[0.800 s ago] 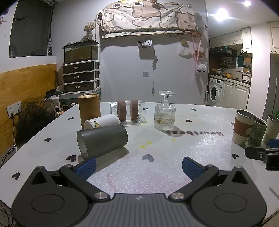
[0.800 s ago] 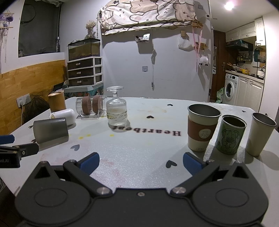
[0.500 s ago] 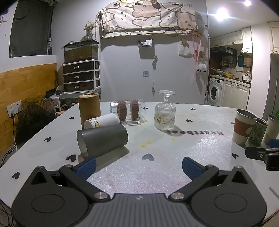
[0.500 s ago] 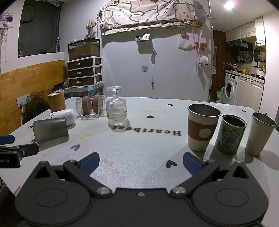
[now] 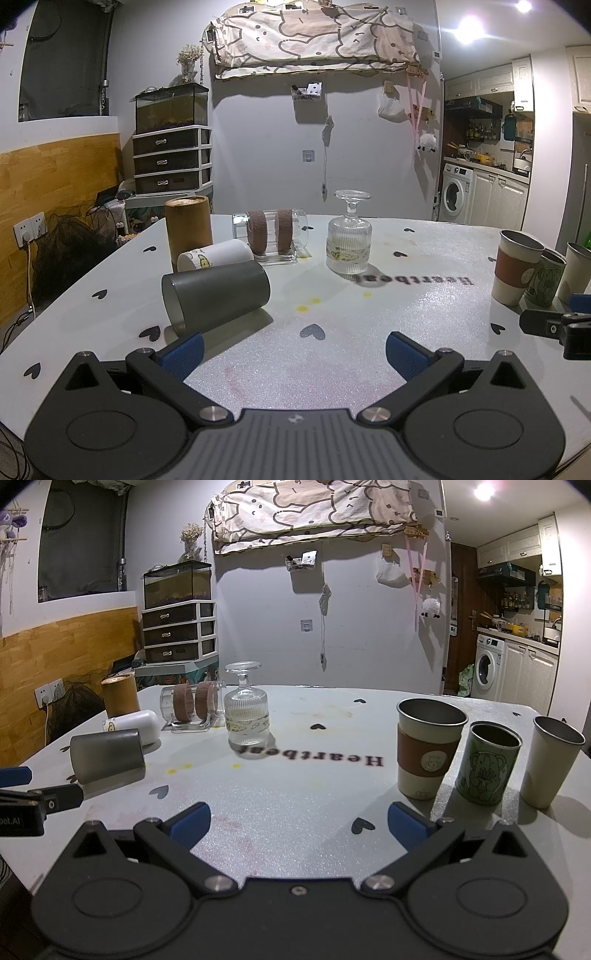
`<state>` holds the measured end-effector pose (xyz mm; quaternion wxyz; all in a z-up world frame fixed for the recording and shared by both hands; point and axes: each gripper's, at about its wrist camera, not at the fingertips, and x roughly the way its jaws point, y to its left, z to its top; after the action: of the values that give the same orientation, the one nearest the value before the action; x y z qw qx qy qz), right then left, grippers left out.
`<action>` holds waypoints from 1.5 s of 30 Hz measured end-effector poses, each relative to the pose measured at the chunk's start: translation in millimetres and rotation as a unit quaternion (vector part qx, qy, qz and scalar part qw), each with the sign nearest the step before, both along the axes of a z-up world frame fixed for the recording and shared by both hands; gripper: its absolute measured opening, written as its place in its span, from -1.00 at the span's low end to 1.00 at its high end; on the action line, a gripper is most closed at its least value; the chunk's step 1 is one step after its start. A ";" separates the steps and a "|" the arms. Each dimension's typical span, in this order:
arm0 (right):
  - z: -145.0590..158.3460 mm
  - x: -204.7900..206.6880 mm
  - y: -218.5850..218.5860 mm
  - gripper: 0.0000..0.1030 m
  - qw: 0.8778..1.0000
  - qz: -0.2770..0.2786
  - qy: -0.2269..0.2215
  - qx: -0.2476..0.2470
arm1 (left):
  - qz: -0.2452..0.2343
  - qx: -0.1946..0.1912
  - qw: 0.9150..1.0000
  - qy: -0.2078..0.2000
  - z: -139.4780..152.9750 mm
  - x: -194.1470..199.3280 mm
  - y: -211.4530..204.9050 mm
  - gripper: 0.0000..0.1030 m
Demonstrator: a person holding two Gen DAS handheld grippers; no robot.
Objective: Flip cup upright
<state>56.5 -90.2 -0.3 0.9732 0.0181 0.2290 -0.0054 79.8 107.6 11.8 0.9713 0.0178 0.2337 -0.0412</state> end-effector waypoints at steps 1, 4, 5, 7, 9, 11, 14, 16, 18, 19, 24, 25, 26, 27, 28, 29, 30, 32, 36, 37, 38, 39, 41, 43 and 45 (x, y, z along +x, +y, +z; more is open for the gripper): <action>0.0 0.0 0.0 1.00 1.000 0.000 0.000 0.000 | 0.000 0.000 1.000 0.000 0.0 0.0 -0.2 1.00; 0.1 -0.1 0.2 1.00 1.000 0.000 0.000 0.000 | 0.000 0.000 1.000 0.000 0.0 0.0 -0.3 1.00; -0.1 0.1 -0.4 1.00 1.000 0.000 0.000 0.000 | 0.000 -0.001 1.000 0.000 -0.7 0.5 -0.3 1.00; 0.2 -0.1 0.2 1.00 1.000 0.000 0.000 0.000 | 0.000 0.000 1.000 0.000 -0.9 0.5 -1.0 1.00; 0.1 -0.1 0.0 1.00 1.000 0.000 0.000 0.000 | 0.000 -0.001 1.000 0.000 -0.7 0.5 -0.3 1.00; -0.1 0.0 -0.3 1.00 1.000 0.000 0.000 0.000 | 0.000 -0.001 1.000 0.000 -0.7 0.5 -0.3 1.00; 0.2 -0.2 0.1 1.00 1.000 0.000 0.000 0.000 | 0.000 -0.001 1.000 0.000 -0.6 0.6 -0.3 1.00; 0.0 -0.1 -0.3 1.00 1.000 0.000 -0.001 0.000 | 0.000 -0.001 1.000 0.000 -0.5 0.6 -0.4 1.00; 0.1 -0.1 -0.1 1.00 1.000 0.000 0.000 0.000 | 0.000 0.000 1.000 0.000 -0.6 0.7 -0.7 1.00; 0.0 -0.1 -0.3 1.00 1.000 0.000 0.000 0.001 | 0.000 -0.001 1.000 0.001 -0.5 0.7 -0.3 1.00; 0.3 -0.6 -6.0 1.00 1.000 0.000 -0.001 0.001 | 0.002 -0.003 1.000 -0.002 -0.4 1.6 0.2 1.00; 0.5 -0.8 -7.8 1.00 1.000 -0.001 -0.002 0.001 | 0.003 -0.004 1.000 -0.005 -0.1 2.8 1.7 1.00; 0.5 -1.2 -8.9 1.00 1.000 -0.001 -0.003 0.002 | 0.003 -0.005 1.000 -0.008 0.5 4.1 3.3 1.00; 1.3 -1.4 -10.2 1.00 1.000 -0.001 -0.004 0.003 | 0.003 -0.006 1.000 -0.012 1.4 5.2 5.3 1.00; 6.0 -4.7 -9.8 1.00 1.000 -0.002 -0.005 0.006 | 0.004 -0.006 1.000 -0.015 2.7 7.0 6.6 1.00; 6.0 -5.4 -11.8 1.00 1.000 -0.002 -0.007 0.010 | 0.007 -0.005 1.000 -0.020 4.4 9.6 8.4 1.00; 6.0 -5.5 -12.5 1.00 1.000 -0.001 -0.007 0.011 | 0.008 -0.005 1.000 -0.024 7.1 12.3 13.3 1.00; 4.7 -6.3 -13.2 1.00 1.000 -0.001 -0.010 0.018 | 0.009 -0.004 0.999 -0.038 13.0 18.1 17.4 1.00; 2.3 -7.6 -14.2 1.00 0.999 0.001 -0.012 0.031 | 0.000 0.000 0.998 -0.069 26.1 34.0 22.5 1.00; 2.1 -8.2 -14.6 1.00 0.999 0.001 -0.012 0.032 | 0.002 0.003 0.997 -0.075 28.6 39.6 22.8 1.00; 2.2 -9.1 -14.7 1.00 0.999 0.001 -0.013 0.033 | 0.004 0.004 0.997 -0.080 31.2 45.0 23.2 1.00; 2.0 -9.5 -15.2 1.00 0.999 0.001 -0.015 0.035 | 0.003 0.005 0.996 -0.085 33.3 51.1 23.2 1.00; 1.2 -10.7 -16.6 1.00 0.999 0.002 -0.016 0.038 | 0.000 0.005 0.996 -0.090 37.5 64.4 22.0 0.98; 0.2 -11.6 -17.5 1.00 0.999 0.002 -0.018 0.040 | -0.009 0.003 0.996 -0.093 41.9 79.2 17.2 0.97; -0.9 -12.8 -19.1 1.00 0.999 0.002 -0.019 0.043 | -0.021 0.000 0.995 -0.097 45.4 96.1 9.7 0.97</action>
<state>43.7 -109.3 -1.2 0.9757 0.0597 0.2109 0.0067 176.0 117.3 57.2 0.9883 0.0272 0.1378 -0.0600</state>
